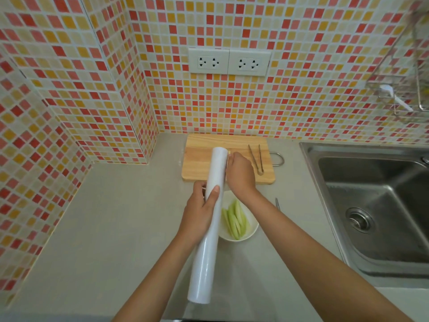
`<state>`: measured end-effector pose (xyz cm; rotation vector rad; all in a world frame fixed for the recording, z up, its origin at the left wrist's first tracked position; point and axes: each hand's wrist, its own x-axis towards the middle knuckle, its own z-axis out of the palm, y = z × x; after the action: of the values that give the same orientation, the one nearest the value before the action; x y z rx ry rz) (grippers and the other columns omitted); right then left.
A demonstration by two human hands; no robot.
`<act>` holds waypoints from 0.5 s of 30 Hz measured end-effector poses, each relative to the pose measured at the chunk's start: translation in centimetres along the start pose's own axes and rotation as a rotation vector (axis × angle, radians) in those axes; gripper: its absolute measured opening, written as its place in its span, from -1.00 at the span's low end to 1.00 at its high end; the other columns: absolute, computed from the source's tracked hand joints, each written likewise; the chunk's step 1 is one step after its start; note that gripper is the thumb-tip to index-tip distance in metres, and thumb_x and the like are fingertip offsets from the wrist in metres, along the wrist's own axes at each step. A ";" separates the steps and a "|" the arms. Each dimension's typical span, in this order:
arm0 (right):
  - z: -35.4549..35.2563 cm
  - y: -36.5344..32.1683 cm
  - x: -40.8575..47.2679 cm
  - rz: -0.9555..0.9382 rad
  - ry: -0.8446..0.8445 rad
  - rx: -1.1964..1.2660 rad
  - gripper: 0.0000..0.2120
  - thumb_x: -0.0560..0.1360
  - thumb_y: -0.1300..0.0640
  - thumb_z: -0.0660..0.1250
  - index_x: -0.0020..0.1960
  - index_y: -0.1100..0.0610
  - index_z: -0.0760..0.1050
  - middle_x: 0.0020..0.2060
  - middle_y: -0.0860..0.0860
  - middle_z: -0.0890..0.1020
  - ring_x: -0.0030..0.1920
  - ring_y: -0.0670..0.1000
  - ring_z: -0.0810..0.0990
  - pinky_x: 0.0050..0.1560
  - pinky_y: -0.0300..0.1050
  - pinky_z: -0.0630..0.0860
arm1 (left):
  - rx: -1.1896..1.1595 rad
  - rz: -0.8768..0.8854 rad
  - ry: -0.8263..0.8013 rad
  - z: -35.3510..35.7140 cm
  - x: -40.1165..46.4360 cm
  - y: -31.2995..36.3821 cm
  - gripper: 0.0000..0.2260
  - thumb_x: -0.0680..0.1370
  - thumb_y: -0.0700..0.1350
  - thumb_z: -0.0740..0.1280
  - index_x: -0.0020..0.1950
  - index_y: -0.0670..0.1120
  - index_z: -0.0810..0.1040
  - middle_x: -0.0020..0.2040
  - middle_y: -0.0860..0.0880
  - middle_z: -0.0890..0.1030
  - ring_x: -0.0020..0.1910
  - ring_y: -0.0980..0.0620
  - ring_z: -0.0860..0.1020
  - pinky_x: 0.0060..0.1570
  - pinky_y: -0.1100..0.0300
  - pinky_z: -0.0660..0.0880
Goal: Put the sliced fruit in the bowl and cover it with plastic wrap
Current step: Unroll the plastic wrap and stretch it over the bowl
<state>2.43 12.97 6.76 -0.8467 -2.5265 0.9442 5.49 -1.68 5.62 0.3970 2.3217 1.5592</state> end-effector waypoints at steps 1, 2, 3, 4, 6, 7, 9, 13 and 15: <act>0.0 0.2 0.1 -0.001 -0.002 0.013 -0.71 0.65 0.12 -0.01 -0.17 0.17 0.36 -0.21 0.18 0.59 -0.20 0.16 0.53 -0.28 -0.10 0.30 | -0.025 -0.007 -0.010 0.0 0.0 0.0 -0.77 0.61 0.16 0.19 0.09 0.02 0.39 -0.13 0.14 0.55 -0.23 0.28 0.54 -0.25 0.23 0.38; 0.0 0.4 0.2 0.002 -0.002 0.033 -0.72 0.65 0.12 0.00 -0.16 0.16 0.36 -0.25 0.16 0.56 -0.21 0.14 0.52 -0.28 -0.11 0.28 | -0.070 -0.022 -0.017 0.0 0.1 -0.1 -0.77 0.61 0.15 0.20 0.08 0.01 0.40 -0.15 0.14 0.54 -0.27 0.31 0.53 -0.26 0.26 0.39; 0.0 0.6 0.3 0.011 -0.003 0.071 -0.72 0.66 0.13 0.01 -0.17 0.15 0.35 -0.30 0.11 0.51 -0.24 0.12 0.49 -0.29 -0.12 0.26 | -0.131 -0.043 -0.017 0.0 0.1 0.0 -0.77 0.61 0.15 0.20 0.05 0.00 0.42 -0.17 0.14 0.53 -0.31 0.32 0.51 -0.27 0.30 0.39; -0.1 0.8 0.3 0.034 -0.011 0.133 -0.71 0.66 0.13 0.01 -0.19 0.15 0.35 -0.34 0.08 0.48 -0.28 0.10 0.48 -0.31 -0.11 0.28 | -0.189 -0.060 -0.011 -0.1 0.3 0.0 -0.76 0.61 0.14 0.21 0.01 -0.02 0.44 -0.20 0.14 0.53 -0.33 0.32 0.50 -0.30 0.36 0.39; -0.3 1.2 0.2 0.123 -0.052 0.333 -0.64 0.66 0.09 0.01 -0.28 0.15 0.31 -0.39 0.13 0.48 -0.41 0.12 0.47 -0.37 -0.05 0.39 | -0.251 -0.072 0.002 -0.3 0.5 0.0 -0.74 0.61 0.13 0.22 -0.04 -0.06 0.47 -0.24 0.14 0.52 -0.33 0.30 0.49 -0.34 0.44 0.38; -0.5 1.3 0.1 0.184 -0.079 0.453 -0.61 0.65 0.05 0.00 -0.31 0.15 0.30 -0.43 0.16 0.48 -0.50 0.13 0.46 -0.44 -0.07 0.40 | -0.258 -0.072 0.006 -0.4 0.5 0.0 -0.74 0.61 0.12 0.22 -0.06 -0.07 0.48 -0.25 0.14 0.52 -0.33 0.29 0.48 -0.35 0.46 0.37; -0.7 1.1 -0.5 0.291 -0.133 0.574 -0.53 0.62 -0.13 0.00 -0.29 0.17 0.34 -0.50 0.14 0.49 -0.61 0.12 0.46 -0.57 -0.19 0.32 | -0.248 -0.072 0.016 -0.4 0.5 0.1 -0.74 0.61 0.12 0.21 -0.07 -0.05 0.48 -0.28 0.17 0.53 -0.34 0.29 0.48 -0.36 0.48 0.36; 0.0 0.5 -2.4 0.207 -0.166 0.521 -0.50 0.58 -0.19 0.03 -0.31 0.15 0.39 -0.50 0.03 0.50 -0.61 -0.01 0.49 -0.63 -0.25 0.32 | -0.226 -0.061 0.039 -0.1 0.6 0.4 -0.76 0.61 0.11 0.21 -0.01 -0.02 0.53 -0.20 0.13 0.61 -0.31 0.30 0.53 -0.34 0.44 0.39; 0.1 0.3 -2.6 0.125 -0.110 0.478 -0.59 0.62 -0.02 0.05 -0.33 0.15 0.32 -0.48 0.05 0.46 -0.57 0.00 0.47 -0.59 -0.15 0.39 | -0.227 -0.061 0.034 0.0 0.5 0.6 -0.75 0.62 0.11 0.20 0.01 -0.04 0.53 -0.16 0.10 0.61 -0.29 0.29 0.54 -0.29 0.36 0.39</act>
<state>4.56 11.47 6.25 -0.8195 -2.1991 1.5886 5.07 -1.27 6.14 0.2436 2.1274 1.7869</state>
